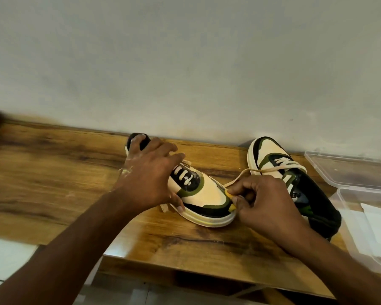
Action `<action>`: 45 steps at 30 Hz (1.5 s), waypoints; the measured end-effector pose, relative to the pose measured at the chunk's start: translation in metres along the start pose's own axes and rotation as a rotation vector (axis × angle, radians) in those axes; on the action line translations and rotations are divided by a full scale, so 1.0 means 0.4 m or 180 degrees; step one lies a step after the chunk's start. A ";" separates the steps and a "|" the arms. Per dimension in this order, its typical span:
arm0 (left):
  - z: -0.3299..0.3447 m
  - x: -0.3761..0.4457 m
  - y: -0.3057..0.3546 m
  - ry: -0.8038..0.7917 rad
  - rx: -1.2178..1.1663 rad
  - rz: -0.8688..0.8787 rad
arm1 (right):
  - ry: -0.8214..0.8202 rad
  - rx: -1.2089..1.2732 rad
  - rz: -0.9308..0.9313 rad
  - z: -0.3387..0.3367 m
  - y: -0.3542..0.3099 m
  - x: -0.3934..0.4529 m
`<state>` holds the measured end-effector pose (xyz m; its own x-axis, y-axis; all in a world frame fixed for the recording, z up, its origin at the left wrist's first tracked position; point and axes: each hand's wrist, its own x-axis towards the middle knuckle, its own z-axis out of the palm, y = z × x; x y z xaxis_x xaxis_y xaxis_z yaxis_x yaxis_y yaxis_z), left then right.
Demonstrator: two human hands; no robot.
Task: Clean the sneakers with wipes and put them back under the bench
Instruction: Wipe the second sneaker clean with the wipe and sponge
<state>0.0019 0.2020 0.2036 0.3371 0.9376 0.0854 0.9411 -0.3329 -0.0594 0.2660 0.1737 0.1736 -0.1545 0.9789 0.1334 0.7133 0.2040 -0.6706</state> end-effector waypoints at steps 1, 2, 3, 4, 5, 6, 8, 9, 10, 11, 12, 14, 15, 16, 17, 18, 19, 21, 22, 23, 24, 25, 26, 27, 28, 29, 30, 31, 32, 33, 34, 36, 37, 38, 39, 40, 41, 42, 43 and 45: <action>-0.002 -0.003 -0.003 0.0079 -0.0005 -0.0097 | -0.0049 0.0042 -0.0017 0.004 -0.004 -0.004; -0.005 -0.005 -0.004 0.0127 -0.0008 -0.0197 | -0.0074 0.0098 -0.0050 0.012 -0.010 -0.010; -0.007 -0.007 -0.005 0.0160 -0.0013 -0.0292 | -0.0087 0.0163 -0.0093 0.020 -0.016 -0.017; -0.009 -0.009 -0.004 0.0193 -0.0029 -0.0381 | -0.0093 0.0223 -0.0138 0.029 -0.022 -0.023; -0.007 -0.012 -0.006 0.0207 -0.0087 -0.0477 | -0.0099 0.0269 -0.0173 0.040 -0.026 -0.027; -0.005 -0.015 -0.008 0.0206 -0.0195 -0.0571 | -0.0110 0.0312 -0.0190 0.049 -0.031 -0.030; 0.008 -0.022 -0.014 0.0189 -0.0553 -0.0674 | -0.0173 0.0443 -0.0232 0.066 -0.040 -0.038; 0.017 -0.025 -0.017 0.0146 -0.0747 -0.0665 | -0.0204 0.0511 -0.0285 0.074 -0.044 -0.041; 0.024 -0.029 -0.018 0.0049 -0.0945 -0.0636 | -0.0216 0.0573 -0.0324 0.079 -0.049 -0.045; 0.028 -0.032 -0.018 -0.0095 -0.1152 -0.0605 | -0.0193 0.0618 -0.0334 0.080 -0.051 -0.045; 0.031 -0.034 -0.018 -0.0272 -0.1370 -0.0577 | -0.0130 0.0652 -0.0318 0.078 -0.049 -0.043; 0.031 -0.040 -0.015 -0.0610 -0.1829 -0.0533 | 0.0074 0.0707 -0.0228 0.072 -0.037 -0.026; 0.029 -0.044 -0.011 -0.0715 -0.2025 -0.0526 | 0.0142 0.0767 -0.0162 0.070 -0.029 -0.018; 0.030 -0.048 -0.004 -0.0772 -0.2163 -0.0521 | 0.0166 0.0852 -0.0087 0.071 -0.023 -0.012; 0.031 -0.051 0.004 -0.0786 -0.2236 -0.0518 | 0.0157 0.0916 -0.0037 0.074 -0.022 -0.011; 0.037 -0.052 0.011 -0.0770 -0.2250 -0.0524 | 0.0146 0.0949 -0.0029 0.083 -0.024 -0.013; 0.042 -0.053 0.017 -0.0743 -0.2235 -0.0541 | 0.0162 0.0936 -0.0070 0.094 -0.027 -0.017; 0.052 -0.054 0.020 -0.0684 -0.2236 -0.0588 | 0.0225 0.0862 -0.0151 0.111 -0.032 -0.023; 0.055 -0.053 0.018 -0.0665 -0.2267 -0.0595 | 0.0255 0.0866 -0.0184 0.115 -0.035 -0.026; 0.055 -0.053 0.015 -0.0662 -0.2307 -0.0599 | 0.0282 0.0874 -0.0258 0.117 -0.036 -0.028; 0.054 -0.051 0.011 -0.0662 -0.2351 -0.0593 | 0.0303 0.0870 -0.0394 0.118 -0.039 -0.032; 0.054 -0.051 0.008 -0.0664 -0.2392 -0.0575 | 0.0296 0.0823 -0.0592 0.120 -0.044 -0.038; 0.055 -0.050 0.005 -0.0672 -0.2418 -0.0559 | 0.0240 0.0774 -0.0812 0.122 -0.050 -0.045; 0.056 -0.050 0.003 -0.0672 -0.2422 -0.0541 | 0.0155 0.0733 -0.1017 0.122 -0.056 -0.051; 0.057 -0.049 0.002 -0.0675 -0.2405 -0.0527 | 0.0066 0.0687 -0.1162 0.121 -0.057 -0.054; 0.058 -0.050 0.002 -0.0687 -0.2382 -0.0517 | 0.0019 0.0635 -0.1234 0.117 -0.055 -0.052; 0.059 -0.052 0.001 -0.0701 -0.2366 -0.0504 | 0.0026 0.0609 -0.1192 0.114 -0.051 -0.045; 0.060 -0.053 0.001 -0.0716 -0.2357 -0.0495 | 0.0069 0.0628 -0.1048 0.110 -0.044 -0.036; 0.060 -0.054 0.000 -0.0725 -0.2350 -0.0487 | 0.0127 0.0686 -0.0864 0.106 -0.035 -0.026; 0.059 -0.055 -0.001 -0.0738 -0.2335 -0.0486 | 0.0185 0.0726 -0.0731 0.105 -0.028 -0.019; 0.060 -0.055 -0.001 -0.0750 -0.2315 -0.0483 | 0.0232 0.0729 -0.0684 0.107 -0.026 -0.016; 0.060 -0.052 -0.002 -0.0769 -0.2286 -0.0470 | 0.0249 0.0552 -0.0883 0.108 -0.035 -0.027; 0.060 -0.049 -0.001 -0.0774 -0.2265 -0.0459 | 0.0234 0.0420 -0.1087 0.108 -0.045 -0.040; 0.062 -0.046 -0.001 -0.0775 -0.2237 -0.0450 | 0.0201 0.0297 -0.1289 0.109 -0.056 -0.056; 0.063 -0.044 -0.001 -0.0770 -0.2215 -0.0443 | 0.0142 0.0205 -0.1444 0.111 -0.069 -0.075; 0.065 -0.042 -0.002 -0.0759 -0.2205 -0.0441 | 0.0081 0.0146 -0.1556 0.116 -0.078 -0.090; 0.064 -0.041 -0.002 -0.0754 -0.2203 -0.0440 | 0.0049 0.0090 -0.1619 0.119 -0.082 -0.096; 0.064 -0.040 -0.001 -0.0755 -0.2202 -0.0437 | 0.0071 0.0021 -0.1626 0.119 -0.076 -0.091; 0.064 -0.041 0.000 -0.0759 -0.2194 -0.0438 | 0.0162 -0.0019 -0.1543 0.118 -0.063 -0.078; 0.064 -0.043 -0.001 -0.0783 -0.2172 -0.0461 | 0.0392 0.0068 -0.1215 0.112 -0.035 -0.045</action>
<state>-0.0048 0.1886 0.1767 0.2679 0.9456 -0.1848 0.8104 -0.1174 0.5740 0.2282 0.1530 0.1477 -0.3215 0.8268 0.4615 0.6058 0.5542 -0.5708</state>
